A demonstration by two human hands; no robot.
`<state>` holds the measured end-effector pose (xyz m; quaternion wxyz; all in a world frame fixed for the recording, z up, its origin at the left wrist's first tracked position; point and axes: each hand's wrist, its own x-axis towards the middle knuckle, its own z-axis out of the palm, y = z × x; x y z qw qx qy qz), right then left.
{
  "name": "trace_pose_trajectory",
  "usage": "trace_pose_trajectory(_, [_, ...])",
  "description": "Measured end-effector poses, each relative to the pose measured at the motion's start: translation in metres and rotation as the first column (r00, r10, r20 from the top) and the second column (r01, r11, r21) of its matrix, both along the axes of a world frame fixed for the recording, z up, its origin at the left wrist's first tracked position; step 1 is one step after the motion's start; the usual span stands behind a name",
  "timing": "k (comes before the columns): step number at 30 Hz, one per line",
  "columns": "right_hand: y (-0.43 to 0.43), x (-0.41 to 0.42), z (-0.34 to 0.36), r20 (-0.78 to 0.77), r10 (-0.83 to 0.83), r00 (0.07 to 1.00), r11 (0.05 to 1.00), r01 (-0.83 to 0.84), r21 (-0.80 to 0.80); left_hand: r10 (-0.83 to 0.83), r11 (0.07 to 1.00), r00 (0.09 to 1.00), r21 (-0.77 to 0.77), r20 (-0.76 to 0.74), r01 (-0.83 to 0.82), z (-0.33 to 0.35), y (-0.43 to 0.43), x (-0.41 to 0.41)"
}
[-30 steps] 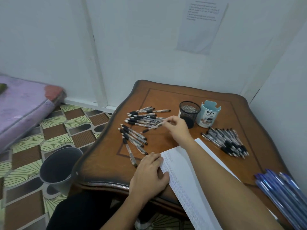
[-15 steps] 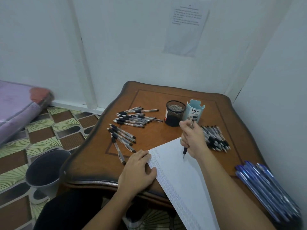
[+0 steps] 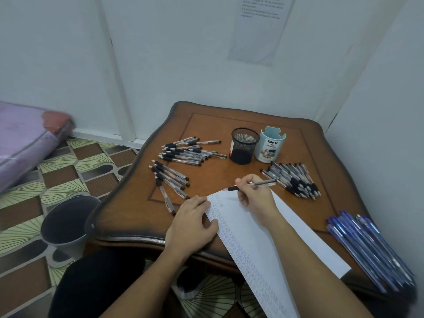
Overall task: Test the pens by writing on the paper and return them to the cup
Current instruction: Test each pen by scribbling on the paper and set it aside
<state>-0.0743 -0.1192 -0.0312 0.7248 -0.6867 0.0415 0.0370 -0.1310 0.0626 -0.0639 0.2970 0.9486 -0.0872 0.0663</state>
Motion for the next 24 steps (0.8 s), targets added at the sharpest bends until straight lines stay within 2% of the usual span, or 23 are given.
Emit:
trace_pose_trajectory(5, [0.006,-0.006,-0.013,-0.015,0.119,0.993,0.990,-0.119,-0.073,0.001,1.000,1.000,0.001,0.016,-0.001,0.001,-0.001,-0.001])
trace_pose_trajectory(8, [0.007,-0.009,-0.015,0.012,0.096,0.995,0.963,-0.090,-0.252,-0.001,1.000,1.000,0.003,0.014,0.001,0.001,-0.001,-0.001])
trace_pose_trajectory(13, [0.006,-0.012,-0.020,0.063,0.051,0.997,0.929,-0.024,-0.370,0.010,1.000,1.000,0.004,0.011,-0.010,0.000,-0.002,-0.001])
trace_pose_trajectory(24, [0.008,-0.016,-0.016,0.081,0.088,0.993,0.914,-0.048,-0.402,-0.002,1.000,0.999,0.030,0.037,0.001,-0.003,0.000,0.001])
